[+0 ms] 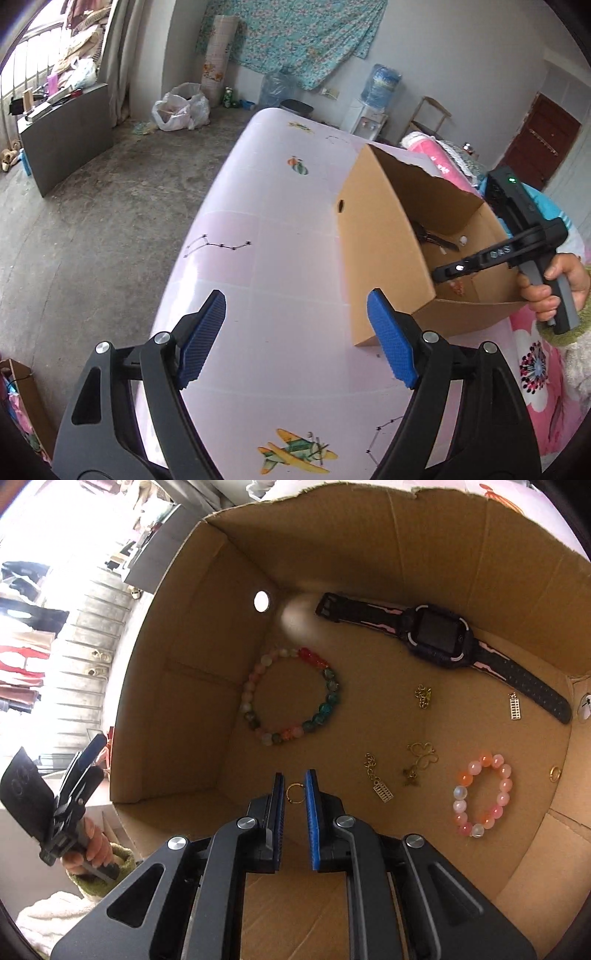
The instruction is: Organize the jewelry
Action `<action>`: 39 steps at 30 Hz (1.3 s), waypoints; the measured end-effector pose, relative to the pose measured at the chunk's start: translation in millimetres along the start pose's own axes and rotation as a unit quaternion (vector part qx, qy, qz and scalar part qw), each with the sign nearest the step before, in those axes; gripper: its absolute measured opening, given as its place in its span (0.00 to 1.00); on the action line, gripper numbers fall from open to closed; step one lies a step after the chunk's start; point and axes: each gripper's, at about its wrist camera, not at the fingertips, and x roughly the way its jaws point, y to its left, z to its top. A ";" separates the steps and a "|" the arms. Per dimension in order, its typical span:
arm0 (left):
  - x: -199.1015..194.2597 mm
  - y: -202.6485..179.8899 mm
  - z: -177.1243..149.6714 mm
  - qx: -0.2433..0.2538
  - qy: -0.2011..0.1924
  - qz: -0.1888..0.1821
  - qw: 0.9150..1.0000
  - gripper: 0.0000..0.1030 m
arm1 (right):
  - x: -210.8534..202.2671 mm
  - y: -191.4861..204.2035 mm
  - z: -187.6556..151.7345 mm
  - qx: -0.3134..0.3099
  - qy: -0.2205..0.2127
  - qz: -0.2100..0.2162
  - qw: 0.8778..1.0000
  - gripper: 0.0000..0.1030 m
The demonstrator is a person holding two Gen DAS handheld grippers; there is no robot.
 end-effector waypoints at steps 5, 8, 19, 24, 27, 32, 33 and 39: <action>0.7 -13.2 -5.3 0.020 -0.001 -0.009 1.000 0.73 | -1.2 -10.7 -1.8 0.026 -0.015 0.010 1.000 0.24; -1.4 -17.9 -7.6 0.022 -0.003 -0.014 1.000 0.73 | -7.3 -15.8 -4.6 0.035 -0.034 0.010 0.999 0.24; -5.1 -28.4 -11.5 0.012 -0.008 -0.128 0.992 0.78 | -134.3 -11.5 -102.0 0.012 -0.307 0.006 0.951 0.51; 10.0 -48.0 -14.9 0.025 0.007 -0.173 0.985 0.81 | -173.4 -56.8 -160.4 0.105 -0.419 -0.051 0.900 0.59; 26.3 -59.0 -16.3 0.026 0.020 -0.170 0.985 0.82 | -166.9 -104.8 -184.8 0.192 -0.421 -0.045 0.885 0.59; 46.0 -72.0 -16.0 0.015 0.033 -0.177 0.983 0.82 | -135.2 -139.9 -186.5 0.246 -0.381 0.007 0.891 0.59; 47.1 -74.2 -16.6 0.012 0.026 -0.169 0.985 0.82 | -130.9 -139.6 -183.2 0.244 -0.382 0.008 0.891 0.59; 45.2 -74.1 -16.7 -0.015 0.020 -0.159 0.987 0.85 | -101.3 -128.9 -167.2 0.220 -0.362 0.035 0.905 0.61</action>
